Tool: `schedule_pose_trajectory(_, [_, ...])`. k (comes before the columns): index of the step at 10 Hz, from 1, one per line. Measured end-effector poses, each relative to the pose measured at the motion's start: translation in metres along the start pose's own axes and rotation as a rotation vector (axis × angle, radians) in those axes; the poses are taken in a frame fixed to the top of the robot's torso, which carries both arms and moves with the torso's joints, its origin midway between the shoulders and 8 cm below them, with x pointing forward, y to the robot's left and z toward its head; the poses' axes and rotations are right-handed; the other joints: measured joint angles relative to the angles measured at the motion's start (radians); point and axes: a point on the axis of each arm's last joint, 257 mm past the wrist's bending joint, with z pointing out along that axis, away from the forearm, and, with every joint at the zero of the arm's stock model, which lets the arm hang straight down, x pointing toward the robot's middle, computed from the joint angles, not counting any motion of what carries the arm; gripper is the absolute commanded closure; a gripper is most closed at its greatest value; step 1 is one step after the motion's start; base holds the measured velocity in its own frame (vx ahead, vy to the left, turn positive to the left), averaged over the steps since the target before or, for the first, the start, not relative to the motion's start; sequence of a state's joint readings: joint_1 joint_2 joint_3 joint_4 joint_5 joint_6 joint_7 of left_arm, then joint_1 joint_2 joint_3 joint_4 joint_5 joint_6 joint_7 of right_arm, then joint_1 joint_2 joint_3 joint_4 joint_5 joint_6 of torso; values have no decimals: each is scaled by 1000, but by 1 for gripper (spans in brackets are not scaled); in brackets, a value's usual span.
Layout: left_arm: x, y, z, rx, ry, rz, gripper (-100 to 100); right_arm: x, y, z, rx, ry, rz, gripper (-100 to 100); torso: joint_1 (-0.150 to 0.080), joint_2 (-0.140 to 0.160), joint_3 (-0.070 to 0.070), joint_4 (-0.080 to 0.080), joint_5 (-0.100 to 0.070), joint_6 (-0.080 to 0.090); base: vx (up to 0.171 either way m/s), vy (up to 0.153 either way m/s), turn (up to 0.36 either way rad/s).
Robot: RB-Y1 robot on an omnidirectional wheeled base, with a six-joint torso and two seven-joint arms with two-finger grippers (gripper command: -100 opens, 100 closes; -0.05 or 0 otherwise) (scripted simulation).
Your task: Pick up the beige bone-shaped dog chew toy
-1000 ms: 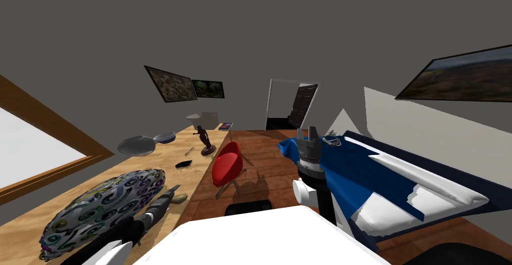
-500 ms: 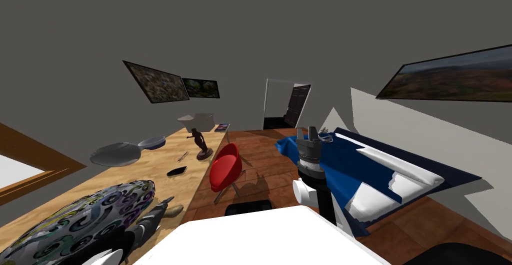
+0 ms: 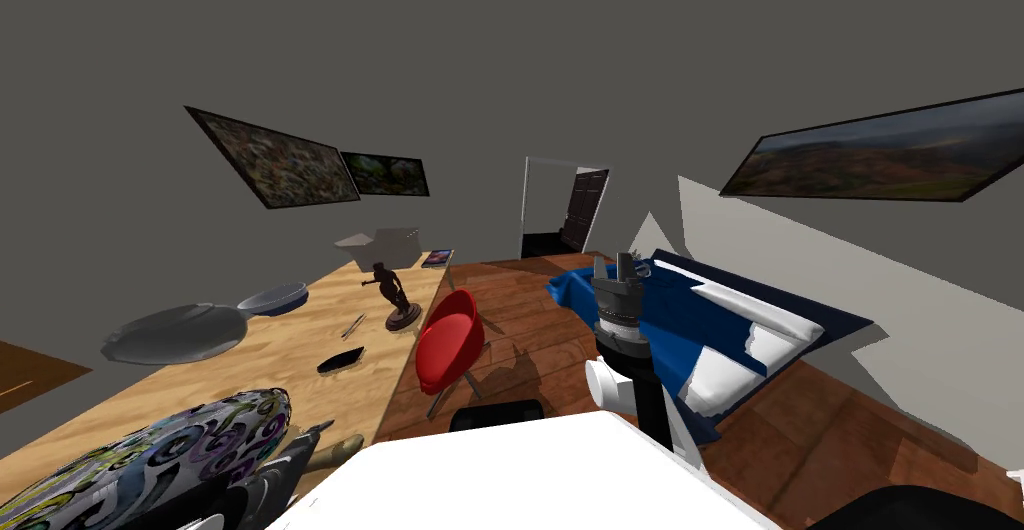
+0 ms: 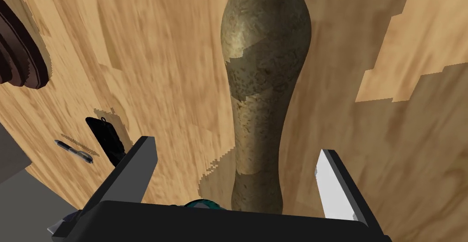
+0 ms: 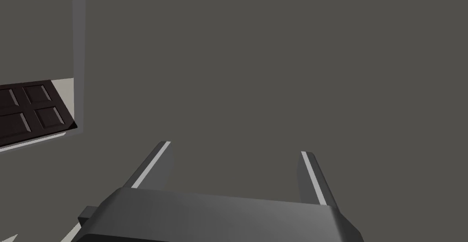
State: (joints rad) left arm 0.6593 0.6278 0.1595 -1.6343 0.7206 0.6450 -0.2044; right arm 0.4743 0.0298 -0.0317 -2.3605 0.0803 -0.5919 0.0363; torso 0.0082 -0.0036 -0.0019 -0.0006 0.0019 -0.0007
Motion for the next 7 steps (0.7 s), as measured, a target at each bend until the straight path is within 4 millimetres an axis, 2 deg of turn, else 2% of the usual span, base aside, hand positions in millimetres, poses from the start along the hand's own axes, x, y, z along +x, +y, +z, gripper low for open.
schedule_pose_trajectory(1, [0,2,0,-6,1,-2,0,0,0,0,0,0,0,0,-3,0,0,0,0,-1,1,11,5])
schedule_pose_trajectory(2, [0,1,0,-5,1,-2,-100,0,0,0,0,0,0,0,-6,1,0,0,-1,-1,-20,19,-113])
schedule_pose_trajectory(6, [0,4,17,-5,-17,-33,-100,0,0,0,0,0,0,0,-6,3,2,1,-1,-1,-34,18,-78])
schedule_pose_trajectory(7, [0,4,18,-5,-17,-34,100,0,0,0,0,0,0,0,-7,2,1,0,-1,-1,0,0,0])
